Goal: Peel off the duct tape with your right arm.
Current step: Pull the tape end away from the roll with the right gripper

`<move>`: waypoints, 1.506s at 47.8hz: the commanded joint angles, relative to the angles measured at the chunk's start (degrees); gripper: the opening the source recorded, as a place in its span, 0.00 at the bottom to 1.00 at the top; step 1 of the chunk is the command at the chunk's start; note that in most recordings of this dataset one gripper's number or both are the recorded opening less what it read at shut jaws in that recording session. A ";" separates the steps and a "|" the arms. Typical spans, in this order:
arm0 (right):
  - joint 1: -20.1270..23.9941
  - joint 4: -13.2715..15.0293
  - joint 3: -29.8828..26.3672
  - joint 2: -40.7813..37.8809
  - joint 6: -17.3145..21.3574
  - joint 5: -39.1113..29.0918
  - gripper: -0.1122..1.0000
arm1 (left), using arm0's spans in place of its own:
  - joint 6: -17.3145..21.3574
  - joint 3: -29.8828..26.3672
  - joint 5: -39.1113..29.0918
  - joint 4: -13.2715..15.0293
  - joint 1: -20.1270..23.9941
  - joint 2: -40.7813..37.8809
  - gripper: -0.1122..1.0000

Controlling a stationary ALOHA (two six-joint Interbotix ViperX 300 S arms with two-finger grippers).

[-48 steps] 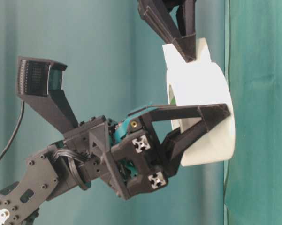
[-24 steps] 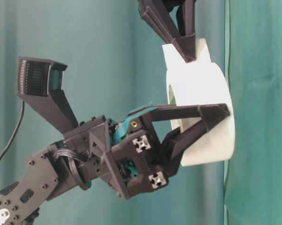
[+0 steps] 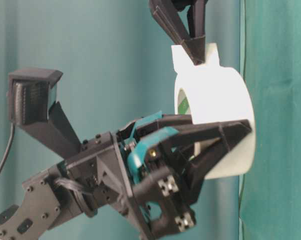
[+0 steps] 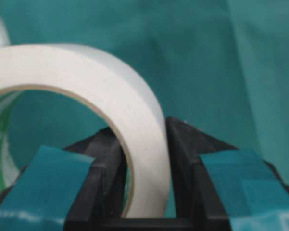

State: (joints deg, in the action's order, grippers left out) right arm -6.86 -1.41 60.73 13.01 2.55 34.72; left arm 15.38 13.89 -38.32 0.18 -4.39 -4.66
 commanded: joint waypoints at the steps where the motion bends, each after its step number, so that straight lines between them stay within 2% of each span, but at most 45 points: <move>1: -1.67 -0.53 -0.44 0.70 0.00 0.70 0.02 | 2.11 -0.09 0.18 0.26 -2.46 2.99 0.29; 7: -2.72 -0.35 -0.53 0.79 -0.18 0.70 0.02 | 7.12 1.05 0.35 0.26 -4.66 3.87 0.29; 19: -5.63 -0.09 -1.14 0.70 -0.26 0.70 0.02 | 20.39 2.81 2.81 0.53 -9.14 6.50 0.29; 24: -6.77 0.00 -1.49 0.62 -0.26 0.70 0.02 | 23.47 2.99 3.60 0.62 -10.28 6.68 0.29; 39: -10.37 0.09 -4.13 -1.93 -0.44 0.70 0.02 | 27.86 2.81 4.31 0.62 -11.43 7.21 0.29; 58: -12.92 0.62 -8.79 -8.70 -0.44 0.70 0.02 | 33.13 2.90 8.61 0.62 -12.92 7.38 0.29; 72: -14.41 1.58 -10.72 -10.55 -0.44 0.70 0.02 | 35.86 2.64 13.36 0.62 -13.45 7.38 0.29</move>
State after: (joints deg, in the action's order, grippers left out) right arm -18.11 0.26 51.33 2.20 2.02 35.16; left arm 50.19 17.84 -27.25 0.44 -15.03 0.00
